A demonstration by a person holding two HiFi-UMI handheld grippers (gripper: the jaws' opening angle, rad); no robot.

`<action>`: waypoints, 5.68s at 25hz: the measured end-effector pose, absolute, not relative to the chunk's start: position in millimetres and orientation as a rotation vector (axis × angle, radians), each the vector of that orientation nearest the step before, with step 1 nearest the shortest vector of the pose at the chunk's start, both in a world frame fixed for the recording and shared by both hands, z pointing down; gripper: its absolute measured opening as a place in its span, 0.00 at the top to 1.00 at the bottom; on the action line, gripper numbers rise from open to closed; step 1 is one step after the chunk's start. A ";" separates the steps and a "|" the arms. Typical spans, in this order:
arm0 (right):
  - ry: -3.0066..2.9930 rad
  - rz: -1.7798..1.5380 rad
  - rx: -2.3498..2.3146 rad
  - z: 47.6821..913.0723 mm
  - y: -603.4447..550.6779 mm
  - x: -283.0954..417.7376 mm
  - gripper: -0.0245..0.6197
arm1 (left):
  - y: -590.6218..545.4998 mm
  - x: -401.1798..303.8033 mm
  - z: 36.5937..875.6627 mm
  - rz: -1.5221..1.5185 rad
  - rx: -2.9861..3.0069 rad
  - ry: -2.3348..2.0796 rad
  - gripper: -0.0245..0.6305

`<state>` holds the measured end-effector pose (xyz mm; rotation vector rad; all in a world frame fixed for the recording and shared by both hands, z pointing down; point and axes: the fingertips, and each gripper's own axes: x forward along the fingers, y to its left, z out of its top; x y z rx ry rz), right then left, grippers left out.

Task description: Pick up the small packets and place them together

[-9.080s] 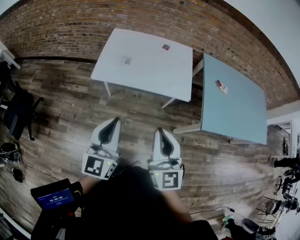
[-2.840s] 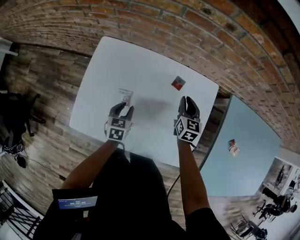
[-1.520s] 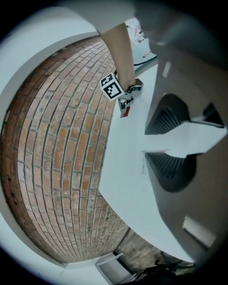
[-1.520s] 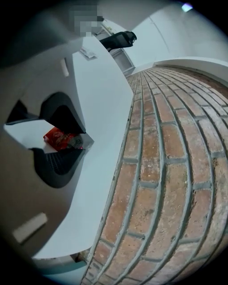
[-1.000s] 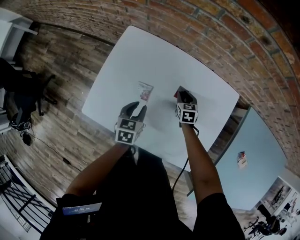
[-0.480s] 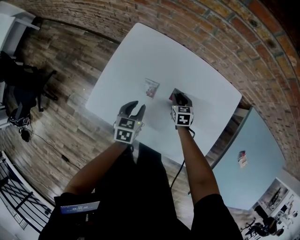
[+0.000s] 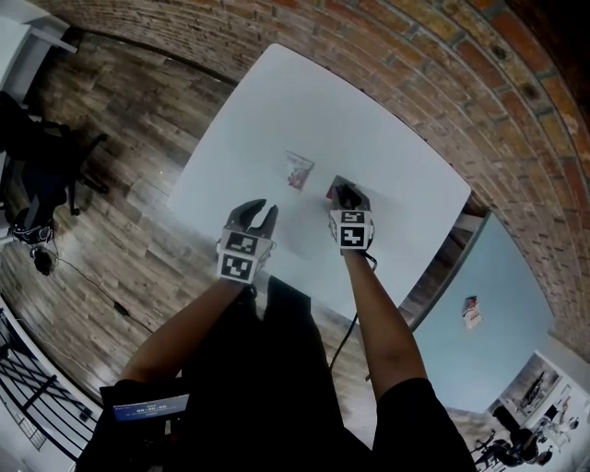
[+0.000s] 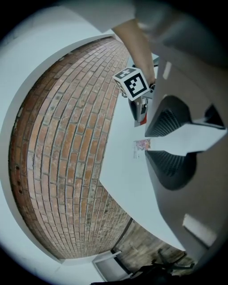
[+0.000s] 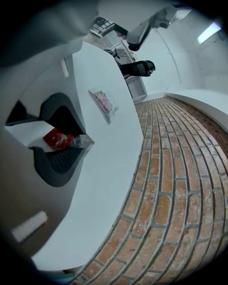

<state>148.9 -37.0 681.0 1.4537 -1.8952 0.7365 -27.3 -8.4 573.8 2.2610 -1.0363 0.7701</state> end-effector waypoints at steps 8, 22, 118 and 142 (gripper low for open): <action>-1.897 0.712 1.438 681.4 -38.0 130.8 0.81 | -7.7 -44.5 571.7 0.760 2.249 -1.070 0.82; -1.884 0.759 1.481 671.8 -41.7 132.7 0.76 | -1.8 -80.2 566.5 0.723 2.264 -1.055 0.82; -2.267 0.141 2.238 309.8 339.2 -69.7 0.96 | 254.8 -157.4 340.8 0.125 2.829 -0.889 0.96; -2.157 -0.104 2.265 259.2 368.5 -80.4 0.96 | 296.6 -178.5 290.3 -0.074 2.870 -0.892 0.96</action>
